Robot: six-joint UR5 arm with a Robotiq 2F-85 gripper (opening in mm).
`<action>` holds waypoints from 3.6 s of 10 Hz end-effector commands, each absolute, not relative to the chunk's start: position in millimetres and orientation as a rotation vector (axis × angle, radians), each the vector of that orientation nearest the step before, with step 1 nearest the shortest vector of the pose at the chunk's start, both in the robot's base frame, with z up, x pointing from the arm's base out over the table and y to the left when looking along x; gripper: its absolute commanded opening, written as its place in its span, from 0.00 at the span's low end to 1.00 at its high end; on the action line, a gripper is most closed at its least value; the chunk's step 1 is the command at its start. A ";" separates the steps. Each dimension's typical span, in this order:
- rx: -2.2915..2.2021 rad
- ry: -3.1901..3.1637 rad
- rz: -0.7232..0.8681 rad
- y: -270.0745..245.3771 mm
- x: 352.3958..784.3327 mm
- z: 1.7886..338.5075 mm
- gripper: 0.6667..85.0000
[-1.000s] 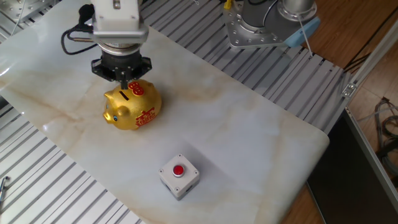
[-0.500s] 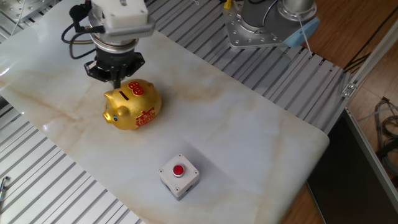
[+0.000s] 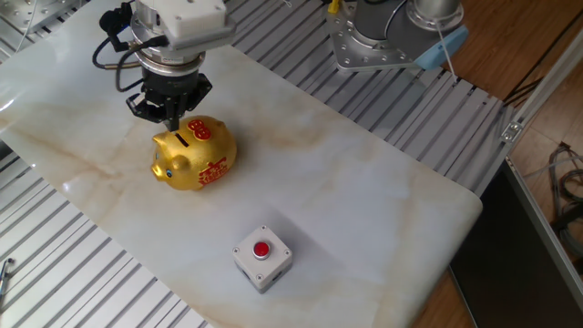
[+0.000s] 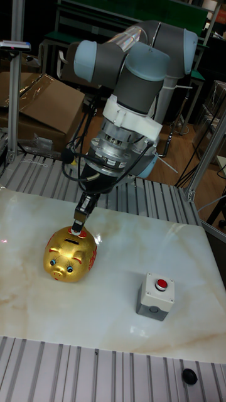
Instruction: Drop coins into a piggy bank
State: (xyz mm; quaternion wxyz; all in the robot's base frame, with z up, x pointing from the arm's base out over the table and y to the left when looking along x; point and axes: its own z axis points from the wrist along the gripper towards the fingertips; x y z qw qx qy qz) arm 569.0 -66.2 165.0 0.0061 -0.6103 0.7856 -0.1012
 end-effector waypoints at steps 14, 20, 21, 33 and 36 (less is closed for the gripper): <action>-2.005 2.327 -0.228 -67.4 565.3 138.7 0.00; -1.997 2.328 -0.210 -67.5 562.2 134.5 0.00; -1.999 2.327 -0.210 -67.9 561.9 134.0 0.00; -1.986 2.320 -0.203 -67.0 561.1 121.6 0.00; -2.001 2.320 -0.229 -72.1 562.0 121.5 0.04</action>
